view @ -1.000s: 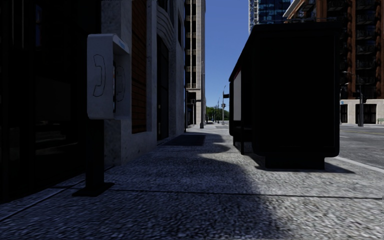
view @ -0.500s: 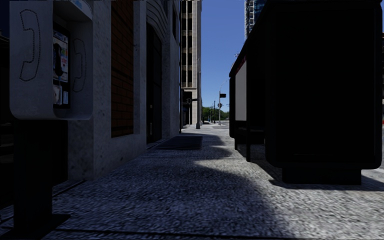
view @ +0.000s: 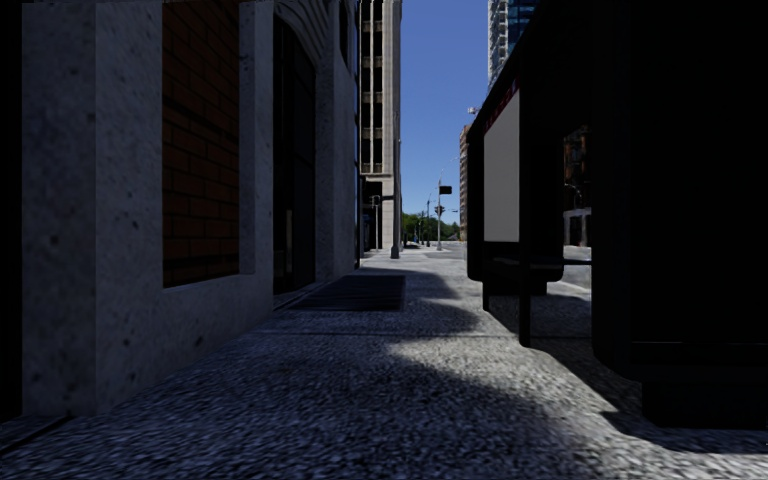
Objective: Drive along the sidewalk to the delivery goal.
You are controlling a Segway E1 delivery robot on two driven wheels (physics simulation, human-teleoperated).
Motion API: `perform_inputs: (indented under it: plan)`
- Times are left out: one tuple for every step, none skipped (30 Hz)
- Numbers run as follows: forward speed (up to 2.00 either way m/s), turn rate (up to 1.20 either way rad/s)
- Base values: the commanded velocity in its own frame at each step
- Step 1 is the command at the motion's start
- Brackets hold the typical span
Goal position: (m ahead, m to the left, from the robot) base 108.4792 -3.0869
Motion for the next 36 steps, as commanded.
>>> perform_inputs:
  plan:
    - [1.54,-1.09]
    - [1.54,-1.1]
    - [1.54,-1.1]
    - [1.54,-0.27]
    - [1.54,-0.07]
    - [1.54,-0.03]
    - [1.54,-0.02]
    - [1.54,-0.01]
    - [1.54,0.0]
    - [1.54,0.0]
    - [1.54,0.0]
    - [1.54,0.0]
    - [1.54,0.0]
    - [1.54,0.0]
    - [1.54,0.0]
    - [1.54,0.0]
    - [1.54,0.0]
    - [1.54,0.0]
    - [1.54,0.0]
    - [1.54,0.0]
    - [1.54,0.0]
    - [1.54,0.0]
    - [1.54,0.0]
    - [1.54,0.0]
    - [1.54,0.0]
    - [1.54,0.0]
    - [1.54,0.0]
    - [1.54,0.0]
    - [1.54,0.0]
    - [1.54,0.0]
    - [1.54,0.0]
    - [1.54,0.0]
    - [1.54,0.0]
    - [1.54,0.0]
    - [1.54,0.0]
    - [1.54,0.0]
